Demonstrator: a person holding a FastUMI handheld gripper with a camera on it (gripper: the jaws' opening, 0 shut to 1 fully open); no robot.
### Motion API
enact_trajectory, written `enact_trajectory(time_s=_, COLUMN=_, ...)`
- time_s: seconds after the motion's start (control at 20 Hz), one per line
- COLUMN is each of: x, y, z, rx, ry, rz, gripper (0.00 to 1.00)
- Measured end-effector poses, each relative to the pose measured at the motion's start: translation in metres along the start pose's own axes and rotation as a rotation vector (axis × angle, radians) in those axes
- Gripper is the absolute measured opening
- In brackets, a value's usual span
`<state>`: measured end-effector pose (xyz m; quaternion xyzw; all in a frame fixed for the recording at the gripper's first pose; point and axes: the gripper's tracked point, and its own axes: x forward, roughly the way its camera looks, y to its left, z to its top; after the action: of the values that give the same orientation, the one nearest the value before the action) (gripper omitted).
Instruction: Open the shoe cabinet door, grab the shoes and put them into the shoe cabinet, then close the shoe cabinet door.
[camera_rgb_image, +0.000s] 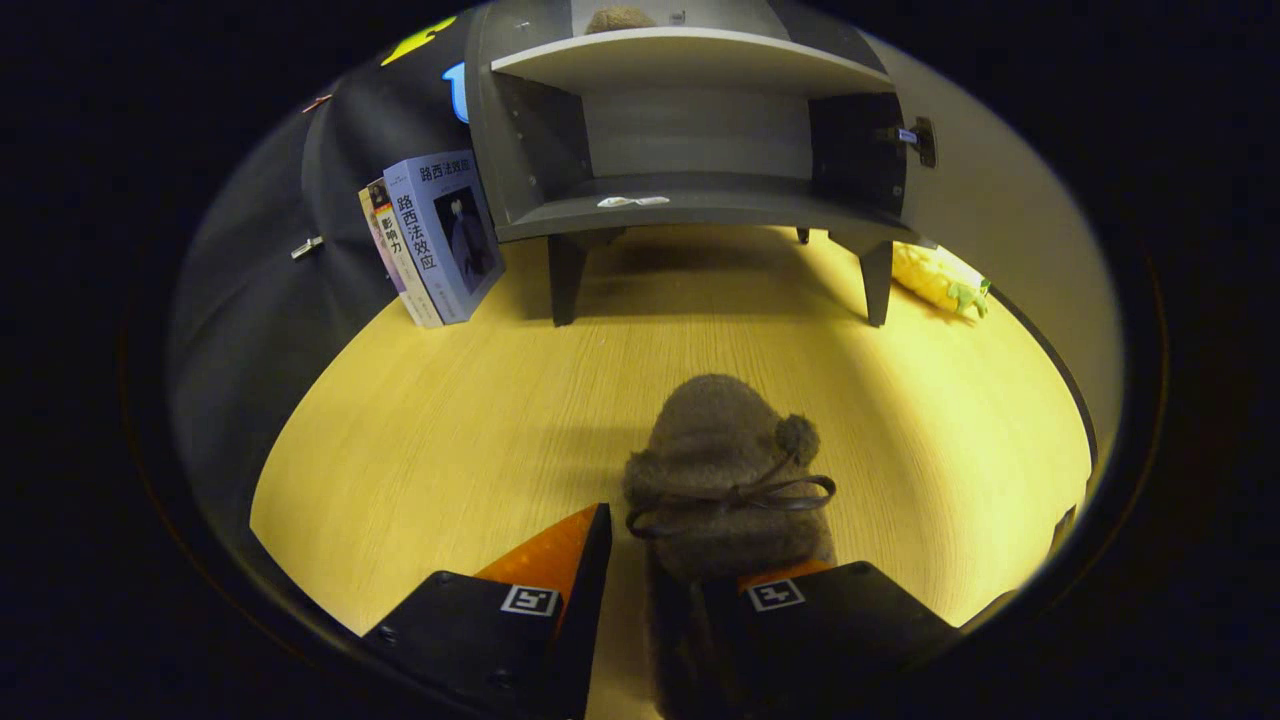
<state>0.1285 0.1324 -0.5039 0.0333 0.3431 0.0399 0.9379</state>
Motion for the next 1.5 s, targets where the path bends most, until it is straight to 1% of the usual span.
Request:
enact_trajectory(time_s=0.05, x=-0.01, y=-0.007, z=0.006, rx=-0.011, ry=-0.011, rz=-0.031, gripper=0.42)
enact_trajectory(time_s=0.1, x=0.002, y=-0.008, z=0.003, rx=-0.002, ry=-0.023, rz=-0.032, gripper=0.3)
enact_trajectory(time_s=0.15, x=-0.001, y=-0.009, z=0.007, rx=0.007, ry=-0.036, rz=-0.033, gripper=0.18)
enact_trajectory(time_s=0.2, x=-0.001, y=-0.008, z=0.008, rx=0.009, ry=-0.039, rz=-0.024, gripper=0.18)
enact_trajectory(time_s=0.25, x=-0.008, y=-0.008, z=0.011, rx=0.01, ry=-0.049, rz=-0.018, gripper=0.07)
enact_trajectory(time_s=0.35, x=-0.017, y=-0.007, z=0.019, rx=0.013, ry=-0.061, rz=-0.001, gripper=0.07)
enact_trajectory(time_s=0.45, x=-0.036, y=-0.008, z=0.038, rx=0.025, ry=-0.092, rz=0.008, gripper=0.07)
enact_trajectory(time_s=0.6, x=-0.07, y=-0.008, z=0.082, rx=0.054, ry=-0.149, rz=0.033, gripper=0.07)
enact_trajectory(time_s=0.85, x=-0.131, y=-0.021, z=0.16, rx=0.107, ry=-0.192, rz=0.025, gripper=0.07)
enact_trajectory(time_s=1.0, x=-0.159, y=-0.024, z=0.203, rx=0.098, ry=-0.207, rz=0.032, gripper=0.07)
enact_trajectory(time_s=1.1, x=-0.174, y=-0.025, z=0.237, rx=0.079, ry=-0.24, rz=0.032, gripper=0.07)
enact_trajectory(time_s=1.3, x=-0.186, y=-0.019, z=0.297, rx=0.076, ry=-0.262, rz=0.067, gripper=0.07)
enact_trajectory(time_s=1.4, x=-0.187, y=-0.016, z=0.335, rx=0.096, ry=-0.279, rz=0.108, gripper=0.07)
enact_trajectory(time_s=1.5, x=-0.179, y=-0.026, z=0.372, rx=0.091, ry=-0.305, rz=0.088, gripper=0.07)
